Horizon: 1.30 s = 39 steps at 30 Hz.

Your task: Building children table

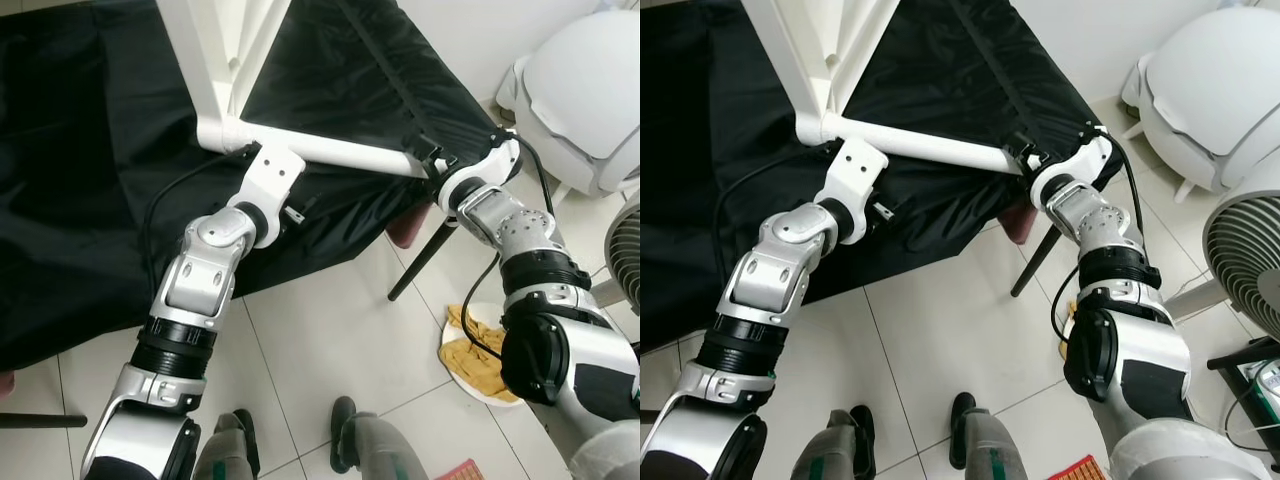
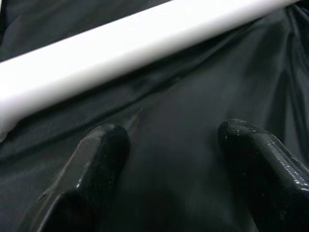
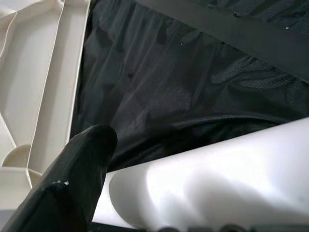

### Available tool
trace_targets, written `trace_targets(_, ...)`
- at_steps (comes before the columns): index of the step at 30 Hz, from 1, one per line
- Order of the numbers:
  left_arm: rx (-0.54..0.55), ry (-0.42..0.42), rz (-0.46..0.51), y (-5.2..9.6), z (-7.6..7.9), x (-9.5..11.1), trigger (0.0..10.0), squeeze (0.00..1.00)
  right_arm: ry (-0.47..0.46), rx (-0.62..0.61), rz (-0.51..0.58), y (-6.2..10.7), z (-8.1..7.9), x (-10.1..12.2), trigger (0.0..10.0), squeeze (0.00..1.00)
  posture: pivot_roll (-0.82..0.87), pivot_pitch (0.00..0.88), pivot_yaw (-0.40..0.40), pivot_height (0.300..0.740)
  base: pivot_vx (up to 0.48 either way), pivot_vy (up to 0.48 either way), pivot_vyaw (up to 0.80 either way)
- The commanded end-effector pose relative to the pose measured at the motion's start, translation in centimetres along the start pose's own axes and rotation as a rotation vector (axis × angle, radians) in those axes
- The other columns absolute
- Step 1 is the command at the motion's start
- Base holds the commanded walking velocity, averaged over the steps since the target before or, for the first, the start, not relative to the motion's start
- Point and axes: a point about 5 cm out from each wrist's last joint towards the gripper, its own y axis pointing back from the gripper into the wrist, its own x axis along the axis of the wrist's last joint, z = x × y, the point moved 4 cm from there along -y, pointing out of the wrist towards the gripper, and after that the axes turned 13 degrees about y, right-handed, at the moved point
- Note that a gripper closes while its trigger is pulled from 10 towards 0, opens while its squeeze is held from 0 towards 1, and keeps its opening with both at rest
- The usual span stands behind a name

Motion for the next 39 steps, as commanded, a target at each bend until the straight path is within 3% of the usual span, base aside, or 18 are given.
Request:
trace_targets(1, 0.168, 0.006, 0.021, 0.4, -1.4, -0.2, 10.0, 0.00, -0.018, -0.018, 0.004, -0.3, 0.1, -0.3, 10.0, 0.00, 0.04, 0.278, -0.015, 0.740, 0.000, 0.000, 0.00)
trace_targets(3, 0.172, 0.008, 0.021, 0.4, -1.4, -0.2, 10.0, 0.00, -0.032, 0.009, 0.032, -0.8, -1.0, -0.1, 10.0, 0.00, 0.04, 0.278, -0.015, 0.740, 0.000, 0.000, 0.00)
trace_targets(7, 0.174, 0.007, 0.021, 0.5, -1.2, -0.2, 10.0, 0.00, 0.004, -0.041, 0.051, -1.0, -0.8, 0.2, 10.0, 0.00, 0.06, 0.278, -0.022, 0.740, 0.000, 0.000, 0.00)
trace_targets(11, 0.187, 0.008, 0.013, 0.9, -1.3, -0.6, 10.0, 0.00, 0.135, -0.323, 0.253, 0.3, 1.9, 1.8, 10.0, 0.00, 0.06, 0.279, -0.026, 0.740, 0.000, 0.000, 0.00)
trace_targets(14, 0.191, 0.012, 0.011, 1.0, -1.3, -0.7, 10.0, 0.00, 0.139, -0.343, 0.289, 0.6, 2.0, 2.0, 10.0, 0.00, 0.06, 0.279, -0.022, 0.740, 0.000, 0.000, 0.00)
trace_targets(16, 0.200, 0.022, 0.009, 1.1, -1.4, -0.8, 10.0, 0.00, 0.167, -0.444, 0.306, 1.2, 3.1, 1.8, 10.0, 0.00, 0.06, 0.278, -0.019, 0.740, 0.000, 0.000, 0.00)
trace_targets(18, 0.202, 0.024, 0.008, 1.1, -1.5, -0.8, 10.0, 0.00, 0.222, -0.506, 0.337, 1.6, 3.5, 2.1, 10.0, 0.00, 0.06, 0.278, -0.019, 0.740, 0.000, 0.000, 0.00)
trace_targets(20, 0.204, 0.024, 0.009, 1.2, -1.5, -0.8, 10.0, 0.00, 0.338, -0.621, 0.383, 2.3, 3.9, 2.9, 10.0, 0.00, 0.07, 0.277, -0.020, 0.740, 0.000, 0.000, 0.00)
trace_targets(23, 0.206, 0.021, 0.009, 1.2, -1.5, -0.8, 10.0, 0.00, 0.368, -0.654, 0.427, 2.7, 4.0, 3.4, 10.0, 0.00, 0.07, 0.276, -0.021, 0.740, 0.000, 0.000, 0.00)
trace_targets(25, 0.211, 0.021, 0.004, 1.5, -1.6, -0.9, 10.0, 0.00, 0.345, -0.738, 0.489, 3.8, 4.9, 3.8, 10.0, 0.00, 0.08, 0.276, -0.021, 0.740, 0.000, 0.000, 0.00)
trace_targets(34, 0.224, 0.020, -0.001, 1.6, -1.8, -1.0, 10.0, 0.00, 0.421, -0.721, 0.571, 3.9, 3.6, 5.7, 10.0, 0.00, 0.08, 0.267, -0.020, 0.740, 0.000, 0.000, 0.00)
trace_targets(36, 0.223, 0.024, 0.001, 1.6, -1.6, -1.0, 10.0, 0.00, 0.427, -0.590, 0.536, 2.3, 1.7, 6.1, 10.0, 0.00, 0.08, 0.266, -0.018, 0.740, 0.000, 0.000, 0.00)
trace_targets(37, 0.223, 0.024, 0.001, 1.6, -1.6, -1.0, 10.0, 0.00, 0.427, -0.590, 0.536, 2.3, 1.7, 6.1, 10.0, 0.00, 0.08, 0.266, -0.018, 0.740, 0.000, 0.000, 0.00)
trace_targets(39, 0.220, 0.023, 0.001, 1.5, -1.4, -1.0, 10.0, 0.00, 0.519, -0.458, 0.444, 0.4, -0.8, 5.5, 10.0, 0.00, 0.07, 0.266, -0.017, 0.740, 0.000, 0.000, 0.00)
